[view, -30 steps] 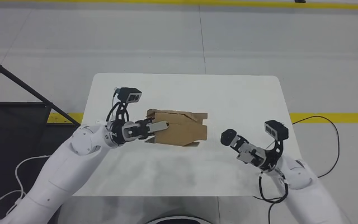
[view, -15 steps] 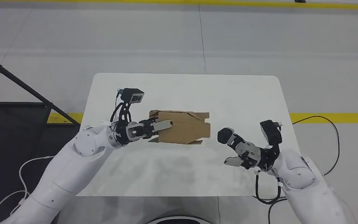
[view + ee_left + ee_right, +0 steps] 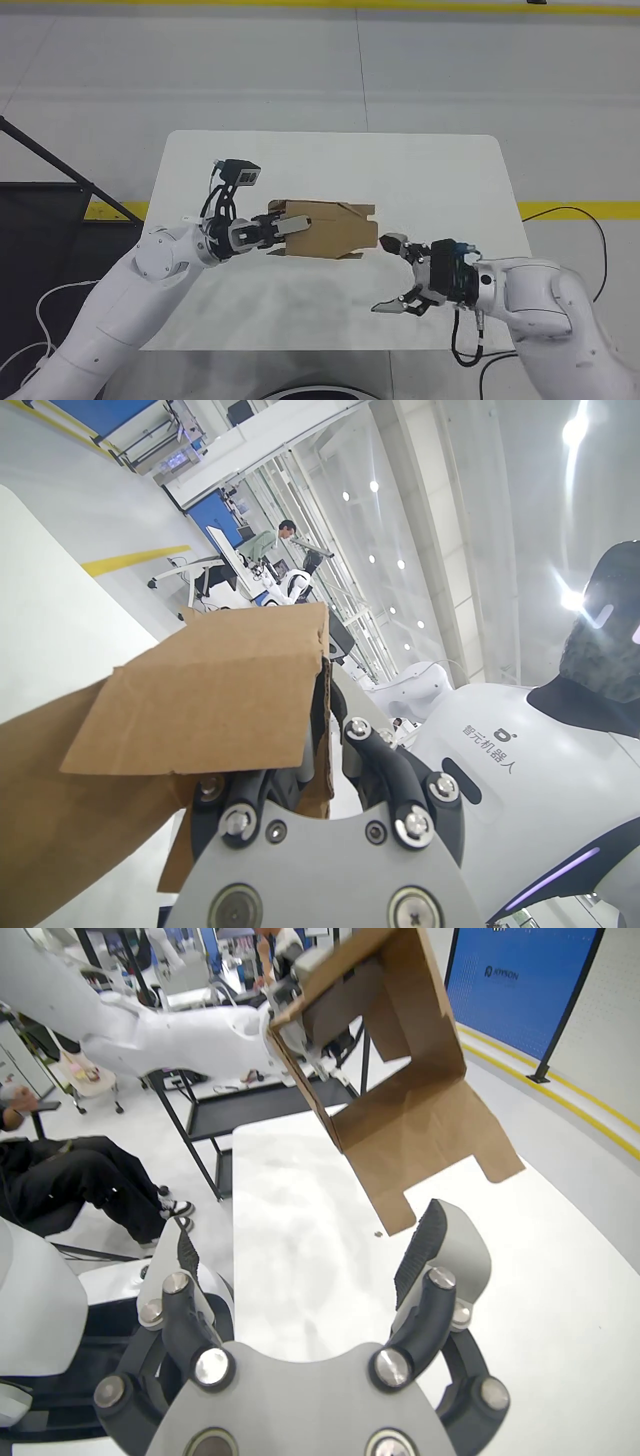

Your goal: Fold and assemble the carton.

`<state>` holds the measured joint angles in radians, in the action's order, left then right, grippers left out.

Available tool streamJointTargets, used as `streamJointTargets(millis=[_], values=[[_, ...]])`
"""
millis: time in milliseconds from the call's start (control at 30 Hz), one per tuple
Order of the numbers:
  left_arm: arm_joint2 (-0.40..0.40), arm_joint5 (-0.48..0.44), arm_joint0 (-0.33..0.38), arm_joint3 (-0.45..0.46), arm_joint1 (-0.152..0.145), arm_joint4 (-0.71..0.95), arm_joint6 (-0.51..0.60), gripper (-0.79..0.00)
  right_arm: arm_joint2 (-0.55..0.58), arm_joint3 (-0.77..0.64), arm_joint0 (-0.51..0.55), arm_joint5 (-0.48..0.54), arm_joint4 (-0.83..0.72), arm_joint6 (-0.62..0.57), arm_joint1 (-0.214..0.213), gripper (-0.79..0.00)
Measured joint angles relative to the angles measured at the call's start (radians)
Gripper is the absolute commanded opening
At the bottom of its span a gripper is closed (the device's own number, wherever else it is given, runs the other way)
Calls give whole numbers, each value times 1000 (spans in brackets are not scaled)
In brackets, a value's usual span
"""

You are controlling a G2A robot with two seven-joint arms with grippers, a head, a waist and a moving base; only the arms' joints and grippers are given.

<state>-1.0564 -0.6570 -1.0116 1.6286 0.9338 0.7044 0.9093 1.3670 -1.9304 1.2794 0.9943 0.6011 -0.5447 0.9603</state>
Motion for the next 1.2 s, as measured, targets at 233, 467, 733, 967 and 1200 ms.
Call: streamJointTargets(millis=[233, 467, 733, 967, 1200], values=[[0, -1, 0, 0, 0, -1, -1, -785, 0, -2, 0, -2, -54, 0, 0, 0], [-9, 19, -15, 25, 4, -33, -29, -785, 51, -127, 35, -96, 207, 112, 6, 0], [-21, -66, -21, 23, 12, -72, 23, -785, 63, -183, 82, -220, 439, 262, 14, -166], [-33, -130, -35, 24, 18, -106, 24, -785, 96, -210, 123, -247, 501, 352, 14, -252], [-39, -142, -42, 23, 22, -98, 43, -785, 108, -223, 144, -216, 510, 392, 12, -314]])
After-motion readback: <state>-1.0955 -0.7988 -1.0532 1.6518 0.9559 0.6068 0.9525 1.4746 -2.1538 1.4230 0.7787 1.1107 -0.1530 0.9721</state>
